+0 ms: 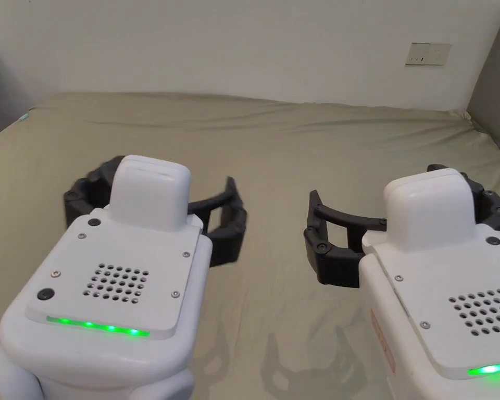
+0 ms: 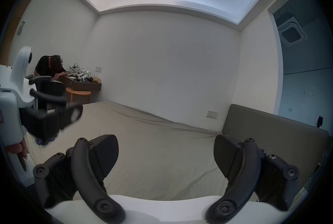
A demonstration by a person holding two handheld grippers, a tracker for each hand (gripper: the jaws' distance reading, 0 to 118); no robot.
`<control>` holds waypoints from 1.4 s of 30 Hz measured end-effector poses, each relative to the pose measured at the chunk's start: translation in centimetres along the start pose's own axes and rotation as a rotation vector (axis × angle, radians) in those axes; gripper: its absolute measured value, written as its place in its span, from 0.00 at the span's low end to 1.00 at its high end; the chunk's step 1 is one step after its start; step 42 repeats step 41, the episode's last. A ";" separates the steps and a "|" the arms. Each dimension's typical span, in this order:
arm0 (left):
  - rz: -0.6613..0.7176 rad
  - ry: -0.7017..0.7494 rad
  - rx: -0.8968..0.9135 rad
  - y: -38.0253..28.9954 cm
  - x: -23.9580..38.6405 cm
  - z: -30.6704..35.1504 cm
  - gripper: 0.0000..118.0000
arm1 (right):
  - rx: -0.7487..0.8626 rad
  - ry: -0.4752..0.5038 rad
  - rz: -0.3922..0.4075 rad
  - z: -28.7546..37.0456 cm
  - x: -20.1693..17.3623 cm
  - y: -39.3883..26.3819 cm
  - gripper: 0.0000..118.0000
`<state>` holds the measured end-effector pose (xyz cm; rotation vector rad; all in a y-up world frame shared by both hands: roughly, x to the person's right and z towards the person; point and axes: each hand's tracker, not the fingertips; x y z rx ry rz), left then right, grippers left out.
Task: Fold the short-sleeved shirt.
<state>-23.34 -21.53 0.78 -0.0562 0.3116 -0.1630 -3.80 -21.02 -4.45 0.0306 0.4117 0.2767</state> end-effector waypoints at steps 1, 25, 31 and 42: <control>-0.001 -0.002 -0.006 -0.2 -0.1 0.0 1.00 | -0.010 -0.012 -0.002 -0.2 0.0 0.1 0.93; 0.009 0.046 0.046 0.8 -1.8 1.2 1.00 | -0.394 -0.158 -0.253 -1.4 1.2 3.8 0.93; -0.018 0.054 0.064 0.4 -1.6 1.3 1.00 | -0.387 -0.083 -0.274 -2.0 1.9 2.9 0.93; -0.031 0.045 0.043 0.2 -1.2 0.9 1.00 | -0.438 -0.053 -0.247 -3.0 0.9 1.6 0.93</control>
